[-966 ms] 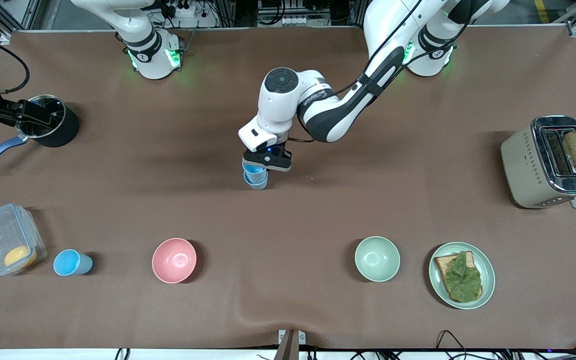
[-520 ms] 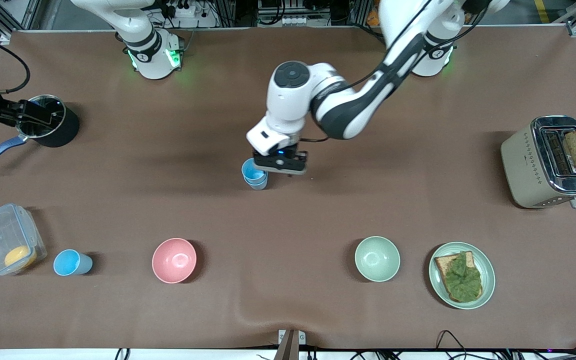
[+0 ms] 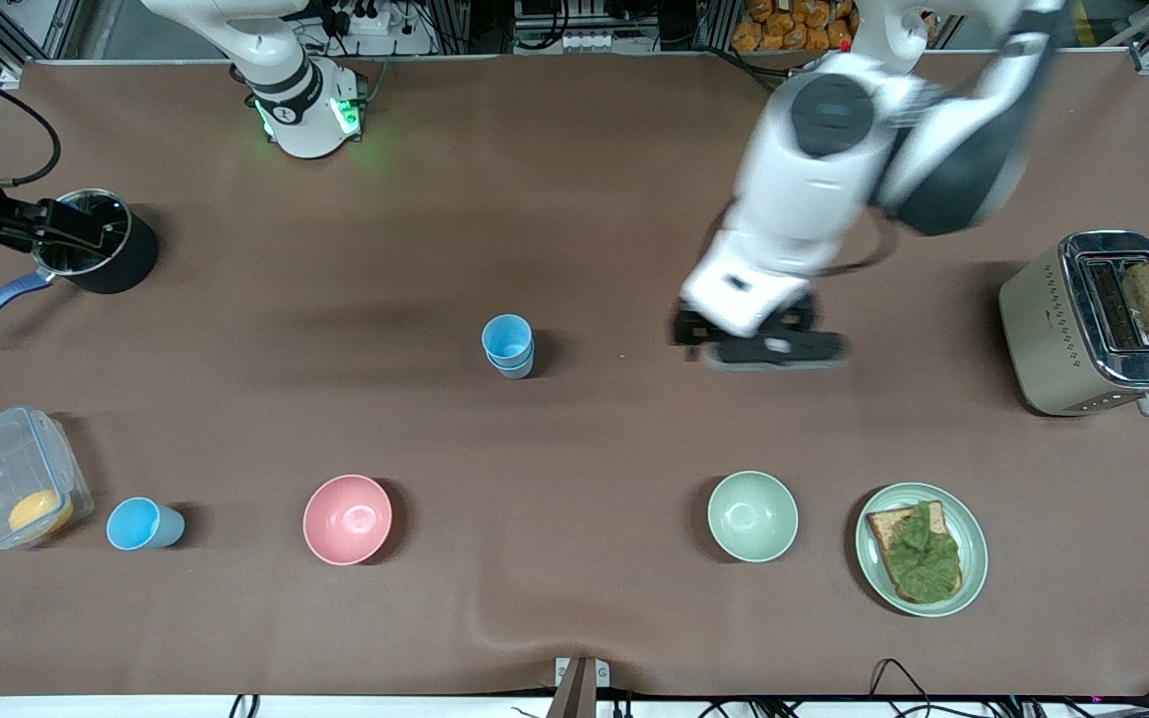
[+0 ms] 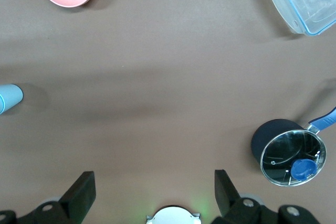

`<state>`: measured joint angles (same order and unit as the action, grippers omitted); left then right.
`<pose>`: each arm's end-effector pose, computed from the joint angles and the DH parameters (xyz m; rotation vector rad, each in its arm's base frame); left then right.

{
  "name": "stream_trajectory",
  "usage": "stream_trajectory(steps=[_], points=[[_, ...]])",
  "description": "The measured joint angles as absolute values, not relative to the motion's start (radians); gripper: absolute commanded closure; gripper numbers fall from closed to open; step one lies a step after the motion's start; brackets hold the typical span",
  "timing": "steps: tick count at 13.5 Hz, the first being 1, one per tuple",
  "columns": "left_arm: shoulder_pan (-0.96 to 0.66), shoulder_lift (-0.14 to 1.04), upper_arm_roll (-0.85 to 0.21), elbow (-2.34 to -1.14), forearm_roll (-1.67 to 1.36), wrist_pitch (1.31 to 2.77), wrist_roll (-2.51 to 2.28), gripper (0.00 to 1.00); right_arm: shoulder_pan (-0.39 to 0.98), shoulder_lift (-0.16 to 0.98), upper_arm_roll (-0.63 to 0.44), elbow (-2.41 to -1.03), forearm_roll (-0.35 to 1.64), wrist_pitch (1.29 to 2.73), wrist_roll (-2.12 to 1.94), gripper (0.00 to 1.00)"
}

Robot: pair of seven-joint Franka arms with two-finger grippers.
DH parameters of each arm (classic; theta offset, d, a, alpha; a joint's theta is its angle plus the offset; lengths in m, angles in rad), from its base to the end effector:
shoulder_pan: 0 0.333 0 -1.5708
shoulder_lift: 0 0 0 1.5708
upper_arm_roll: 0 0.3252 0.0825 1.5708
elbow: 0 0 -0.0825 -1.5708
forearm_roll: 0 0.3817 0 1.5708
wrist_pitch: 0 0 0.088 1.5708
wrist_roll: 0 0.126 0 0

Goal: Stack blue cups with both arms

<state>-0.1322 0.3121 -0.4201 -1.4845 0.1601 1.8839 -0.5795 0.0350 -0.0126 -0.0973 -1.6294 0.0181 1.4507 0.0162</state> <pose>0.5899 -0.3058 0.5092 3.1009 0.0183 0.1756 0.5286 -0.0308 0.5853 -3.1054 0.1207 0.2580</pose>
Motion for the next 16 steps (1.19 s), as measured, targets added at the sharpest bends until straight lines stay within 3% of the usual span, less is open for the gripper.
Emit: stream_trajectory(steps=[5,10,16], points=[[0.041,0.235,-0.408,-1.485,0.095,1.742,-0.313,0.00,0.035,-0.013,-0.097,-1.629,0.018,1.450,0.016,0.00],[-0.087,0.116,-0.181,-1.495,0.070,1.619,-0.151,0.00,0.035,-0.013,-0.098,-1.629,0.018,1.450,0.016,0.00],[-0.088,0.041,-0.086,-1.570,0.012,1.603,-0.102,0.00,0.035,-0.013,-0.098,-1.629,0.018,1.450,0.016,0.00]])
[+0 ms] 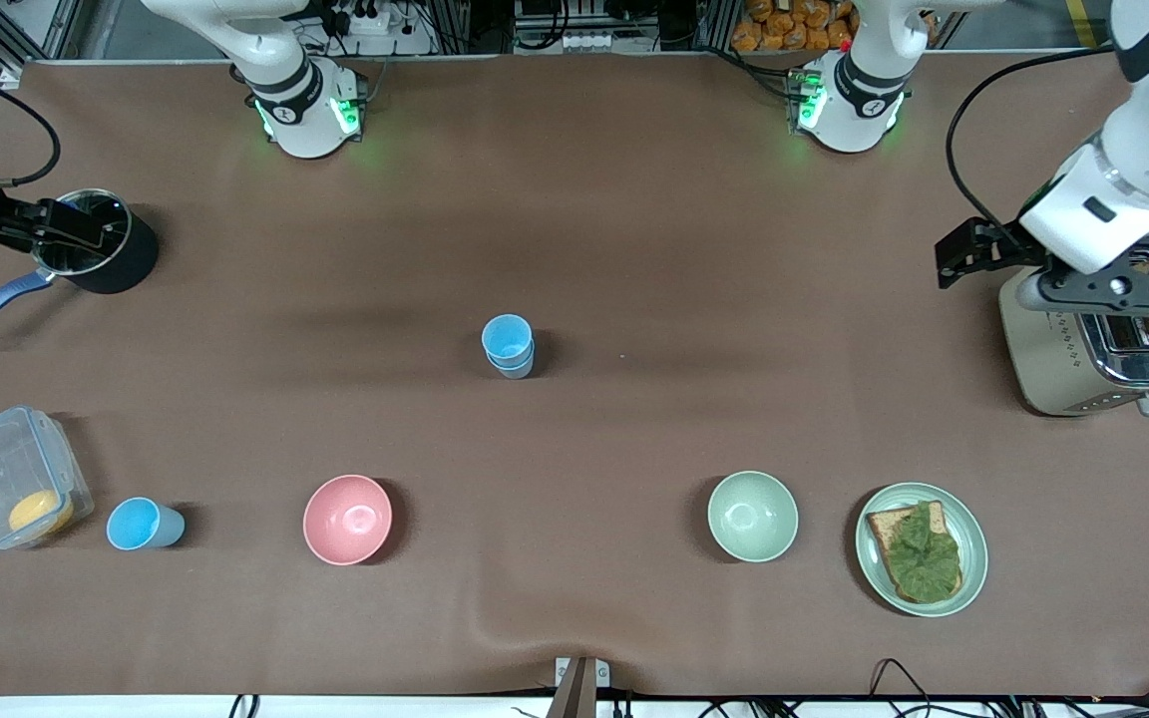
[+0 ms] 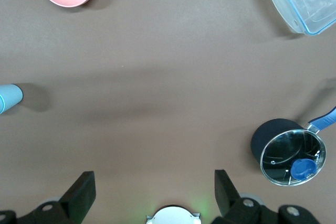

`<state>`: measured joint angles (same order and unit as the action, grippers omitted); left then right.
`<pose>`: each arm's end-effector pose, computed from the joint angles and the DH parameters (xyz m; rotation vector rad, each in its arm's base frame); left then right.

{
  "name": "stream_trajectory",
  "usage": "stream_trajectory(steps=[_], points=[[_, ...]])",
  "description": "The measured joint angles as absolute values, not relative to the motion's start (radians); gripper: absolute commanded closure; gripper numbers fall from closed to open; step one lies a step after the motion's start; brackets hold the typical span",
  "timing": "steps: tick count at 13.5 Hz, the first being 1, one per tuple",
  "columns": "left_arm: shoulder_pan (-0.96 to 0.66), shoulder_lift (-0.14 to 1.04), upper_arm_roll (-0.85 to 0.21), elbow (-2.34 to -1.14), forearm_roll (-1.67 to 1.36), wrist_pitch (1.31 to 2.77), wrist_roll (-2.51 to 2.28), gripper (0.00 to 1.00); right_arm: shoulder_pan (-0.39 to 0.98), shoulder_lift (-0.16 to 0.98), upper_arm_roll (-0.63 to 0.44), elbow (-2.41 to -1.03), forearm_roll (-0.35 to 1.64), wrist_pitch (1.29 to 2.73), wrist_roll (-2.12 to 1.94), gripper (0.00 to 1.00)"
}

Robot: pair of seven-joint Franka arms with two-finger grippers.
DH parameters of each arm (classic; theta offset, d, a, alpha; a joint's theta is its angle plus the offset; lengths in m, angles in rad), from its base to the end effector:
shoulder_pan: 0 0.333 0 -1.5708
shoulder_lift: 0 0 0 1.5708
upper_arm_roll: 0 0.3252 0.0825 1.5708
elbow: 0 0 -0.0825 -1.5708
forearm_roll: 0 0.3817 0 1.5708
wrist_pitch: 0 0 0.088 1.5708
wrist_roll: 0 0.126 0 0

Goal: Stack blue cups with both arms

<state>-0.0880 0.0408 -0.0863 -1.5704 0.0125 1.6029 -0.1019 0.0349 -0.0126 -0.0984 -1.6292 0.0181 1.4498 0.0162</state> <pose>0.5592 -0.0959 0.5949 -3.1295 0.1140 0.0107 0.5284 -0.0314 0.5853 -3.1051 0.1226 0.2591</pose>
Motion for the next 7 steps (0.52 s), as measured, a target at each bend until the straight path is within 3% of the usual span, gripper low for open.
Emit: stream_trajectory(steps=[7], points=[[-0.083,0.007,-0.073,-1.574,0.012,1.565,-0.102,0.00,0.035,-0.013,-0.099,-1.629,0.018,1.450,0.016,0.00]])
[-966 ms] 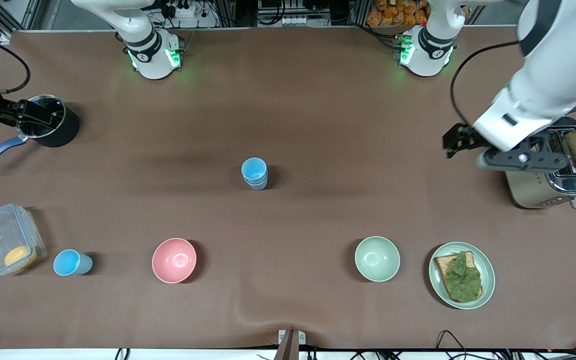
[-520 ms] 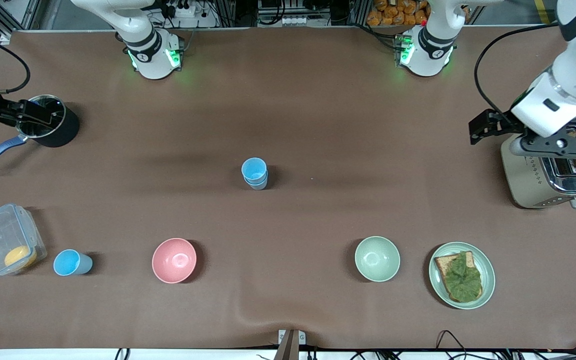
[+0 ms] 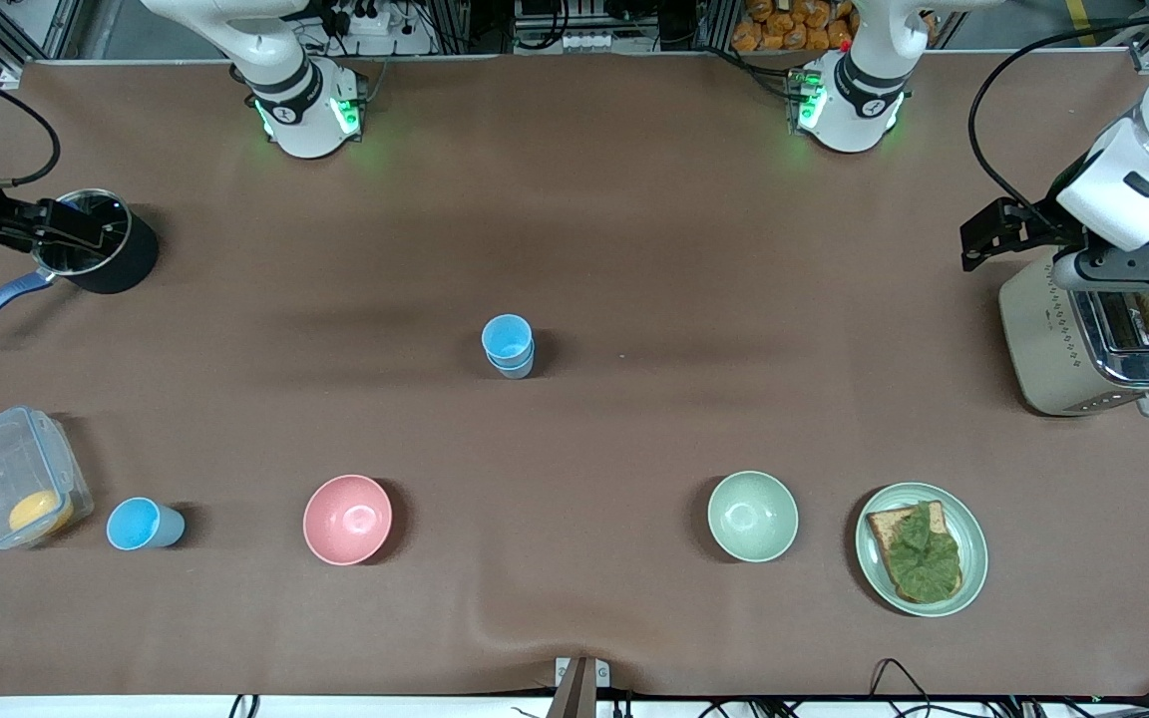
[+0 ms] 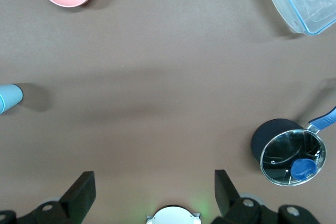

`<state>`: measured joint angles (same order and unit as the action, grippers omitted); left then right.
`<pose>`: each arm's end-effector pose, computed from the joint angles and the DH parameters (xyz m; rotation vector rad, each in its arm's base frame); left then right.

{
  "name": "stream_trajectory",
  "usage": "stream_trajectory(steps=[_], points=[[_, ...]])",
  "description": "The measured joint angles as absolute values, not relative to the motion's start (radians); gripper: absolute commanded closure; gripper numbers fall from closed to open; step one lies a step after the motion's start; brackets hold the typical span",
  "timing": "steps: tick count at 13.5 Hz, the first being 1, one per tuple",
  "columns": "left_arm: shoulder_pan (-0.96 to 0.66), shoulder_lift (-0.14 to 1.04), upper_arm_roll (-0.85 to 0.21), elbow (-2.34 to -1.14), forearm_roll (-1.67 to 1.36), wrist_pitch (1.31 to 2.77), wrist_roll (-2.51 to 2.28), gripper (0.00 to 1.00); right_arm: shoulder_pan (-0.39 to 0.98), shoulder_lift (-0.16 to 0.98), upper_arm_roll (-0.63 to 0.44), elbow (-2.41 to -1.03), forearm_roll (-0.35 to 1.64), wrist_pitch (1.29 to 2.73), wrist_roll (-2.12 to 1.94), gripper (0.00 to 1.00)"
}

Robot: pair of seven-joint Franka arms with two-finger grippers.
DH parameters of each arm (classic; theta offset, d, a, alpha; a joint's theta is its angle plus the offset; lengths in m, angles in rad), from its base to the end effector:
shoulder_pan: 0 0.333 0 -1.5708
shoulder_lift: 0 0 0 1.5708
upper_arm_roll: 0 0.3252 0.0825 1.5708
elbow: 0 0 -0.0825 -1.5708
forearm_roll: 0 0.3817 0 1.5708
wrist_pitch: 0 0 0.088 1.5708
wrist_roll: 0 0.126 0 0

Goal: Stack blue cups with both arms

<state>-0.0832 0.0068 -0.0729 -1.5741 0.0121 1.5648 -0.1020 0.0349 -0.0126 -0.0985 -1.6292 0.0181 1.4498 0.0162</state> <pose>0.5467 -0.0844 0.6089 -3.1268 0.0846 0.0226 0.5284 -0.0315 0.5853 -3.1051 0.1227 0.2591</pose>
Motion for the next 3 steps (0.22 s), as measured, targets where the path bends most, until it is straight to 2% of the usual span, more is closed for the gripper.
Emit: stream_trajectory(steps=[3], points=[[-0.083,0.000,-0.073,-1.573,0.012,1.553,-0.102,0.00,0.035,-0.013,-0.099,-1.629,0.018,1.450,0.016,0.00]])
